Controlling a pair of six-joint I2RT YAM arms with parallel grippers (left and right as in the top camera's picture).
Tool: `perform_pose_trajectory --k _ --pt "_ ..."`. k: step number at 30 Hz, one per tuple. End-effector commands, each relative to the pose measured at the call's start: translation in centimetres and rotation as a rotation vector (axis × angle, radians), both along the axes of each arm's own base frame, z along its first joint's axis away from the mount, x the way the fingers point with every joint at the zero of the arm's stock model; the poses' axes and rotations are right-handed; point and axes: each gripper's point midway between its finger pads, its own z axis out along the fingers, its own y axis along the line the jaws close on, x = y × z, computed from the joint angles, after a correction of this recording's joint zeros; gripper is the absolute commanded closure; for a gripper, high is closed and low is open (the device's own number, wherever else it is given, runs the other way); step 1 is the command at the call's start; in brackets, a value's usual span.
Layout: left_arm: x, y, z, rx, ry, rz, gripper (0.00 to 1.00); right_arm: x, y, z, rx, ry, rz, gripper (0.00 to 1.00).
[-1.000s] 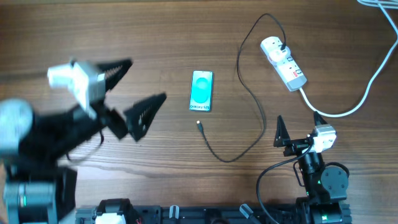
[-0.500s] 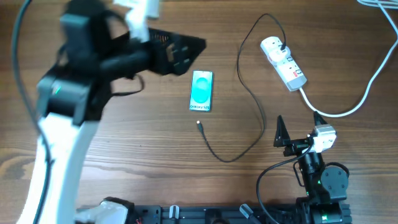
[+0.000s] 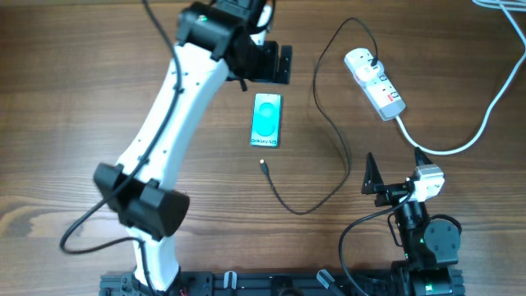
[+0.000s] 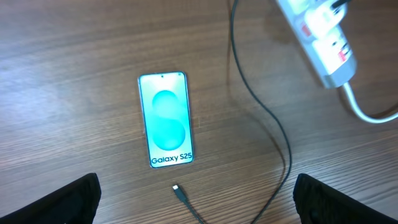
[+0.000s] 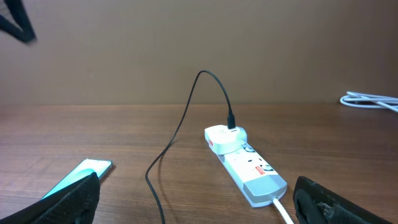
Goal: Plug charger to phone and switch on socket
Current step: 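Swing the left gripper up and over the Galaxy S25 phone, then lower the left gripper onto the phone's top edge and close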
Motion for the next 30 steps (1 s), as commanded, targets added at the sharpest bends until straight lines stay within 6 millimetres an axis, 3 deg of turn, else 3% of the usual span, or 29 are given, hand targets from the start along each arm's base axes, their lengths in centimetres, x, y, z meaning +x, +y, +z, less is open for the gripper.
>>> perform_pose_trajectory --k 1,7,12,22,30 --pt "0.2 -1.1 -2.4 0.027 0.046 0.000 0.00 0.0 -0.2 0.1 -0.008 -0.008 -0.009 0.00" --pt "0.6 -1.7 -8.4 0.087 0.173 0.019 0.01 0.0 -0.2 0.1 -0.008 -0.008 -0.009 0.00" --pt "0.9 -1.6 -11.5 0.131 0.223 0.023 0.00 0.0 -0.2 0.1 -0.008 -0.008 -0.009 0.00" --pt "1.7 -0.5 -15.0 0.222 0.235 0.042 0.00 0.0 -0.2 0.1 -0.008 -0.008 -0.009 0.00" --pt "1.3 -0.3 -16.0 0.230 0.252 0.045 0.00 0.0 -0.2 0.1 -0.008 -0.008 -0.009 0.00"
